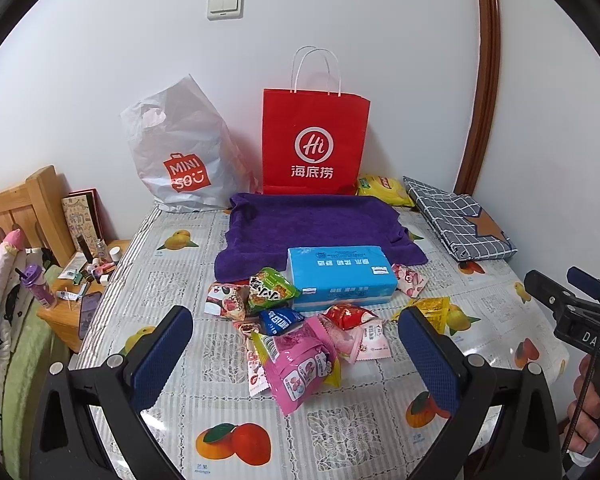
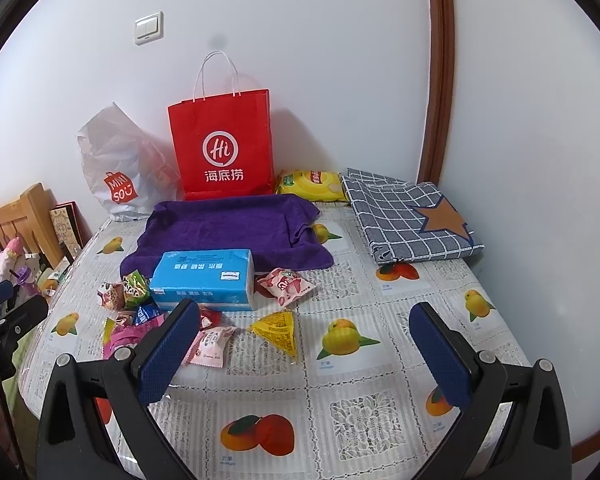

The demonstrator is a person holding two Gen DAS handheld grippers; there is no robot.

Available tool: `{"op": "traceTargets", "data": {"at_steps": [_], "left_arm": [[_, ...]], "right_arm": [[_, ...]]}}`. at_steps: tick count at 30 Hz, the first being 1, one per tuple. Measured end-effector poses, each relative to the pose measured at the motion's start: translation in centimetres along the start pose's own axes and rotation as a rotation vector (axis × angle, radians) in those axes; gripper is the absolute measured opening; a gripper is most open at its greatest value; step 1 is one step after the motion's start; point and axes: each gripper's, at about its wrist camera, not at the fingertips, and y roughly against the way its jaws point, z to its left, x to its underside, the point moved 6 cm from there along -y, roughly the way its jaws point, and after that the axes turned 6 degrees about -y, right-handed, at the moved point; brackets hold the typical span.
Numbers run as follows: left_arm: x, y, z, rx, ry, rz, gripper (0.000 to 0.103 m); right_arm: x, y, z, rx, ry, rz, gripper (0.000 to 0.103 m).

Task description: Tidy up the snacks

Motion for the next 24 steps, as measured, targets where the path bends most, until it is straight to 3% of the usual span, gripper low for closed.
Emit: {"op": "traceTargets", "data": {"at_steps": [13, 22, 24], "left_arm": [[1.4, -2.4, 1.9, -0.081, 0.012, 0.043, 0.103], [3.8, -7.0, 3.8, -0.083, 0.008, 0.132, 0.103], [4.3, -8.2, 4.7, -0.078, 0.041, 0.165, 0.103]], "right_arm": [[1.0, -3.0, -0.2, 0.033, 0.007, 0.045, 0.103], [2.6, -8.1, -1.0, -0.009, -0.039, 0.089, 0.102], [3.1, -9.3, -1.4, -0.012, -0.056, 0.096, 0.098]]}}
